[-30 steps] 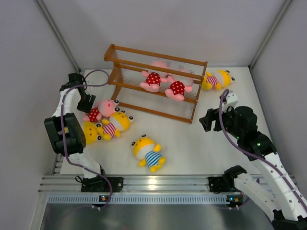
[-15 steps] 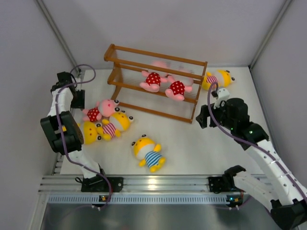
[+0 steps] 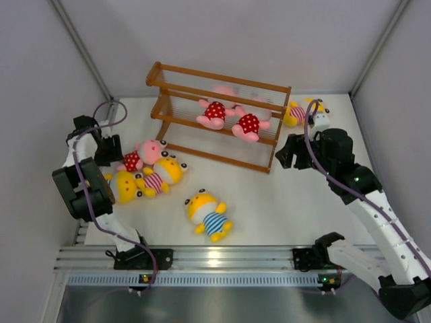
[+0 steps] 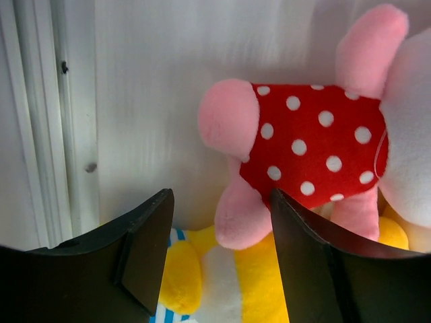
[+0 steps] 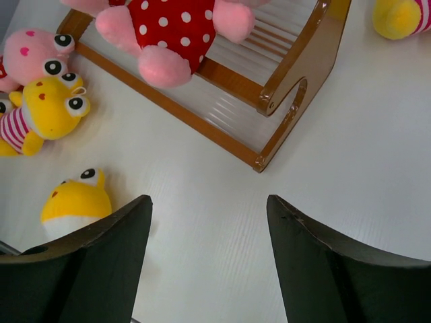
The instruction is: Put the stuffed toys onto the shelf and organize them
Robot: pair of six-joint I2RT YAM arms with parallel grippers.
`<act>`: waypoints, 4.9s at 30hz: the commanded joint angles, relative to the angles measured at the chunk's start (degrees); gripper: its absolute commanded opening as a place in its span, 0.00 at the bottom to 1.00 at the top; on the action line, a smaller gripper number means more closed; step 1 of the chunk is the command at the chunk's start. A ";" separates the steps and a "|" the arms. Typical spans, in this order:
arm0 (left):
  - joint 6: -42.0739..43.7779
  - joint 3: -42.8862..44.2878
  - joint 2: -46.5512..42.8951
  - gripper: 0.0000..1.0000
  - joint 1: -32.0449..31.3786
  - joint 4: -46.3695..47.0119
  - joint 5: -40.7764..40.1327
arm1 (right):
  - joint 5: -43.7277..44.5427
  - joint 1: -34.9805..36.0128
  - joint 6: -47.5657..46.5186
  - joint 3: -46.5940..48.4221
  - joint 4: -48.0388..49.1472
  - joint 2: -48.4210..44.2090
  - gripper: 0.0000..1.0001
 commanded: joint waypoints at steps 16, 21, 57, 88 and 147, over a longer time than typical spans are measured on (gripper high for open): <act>3.32 -4.92 -2.94 0.47 0.71 1.47 8.10 | 1.19 0.86 3.10 3.59 -1.20 -1.85 0.68; 4.29 -3.51 -2.06 0.14 0.62 1.38 12.23 | 1.81 0.86 2.31 3.41 -1.20 -1.94 0.68; -41.50 3.68 -29.57 0.00 -1.39 1.64 24.64 | 4.00 0.95 0.38 -1.07 3.11 -8.53 0.69; -45.81 15.21 -25.62 0.00 -10.54 3.40 22.52 | 3.30 0.95 1.69 -0.37 5.22 -7.56 0.69; -48.18 -5.53 -16.30 0.20 -30.22 32.05 16.80 | 6.20 0.86 2.66 -2.74 4.69 -8.88 0.70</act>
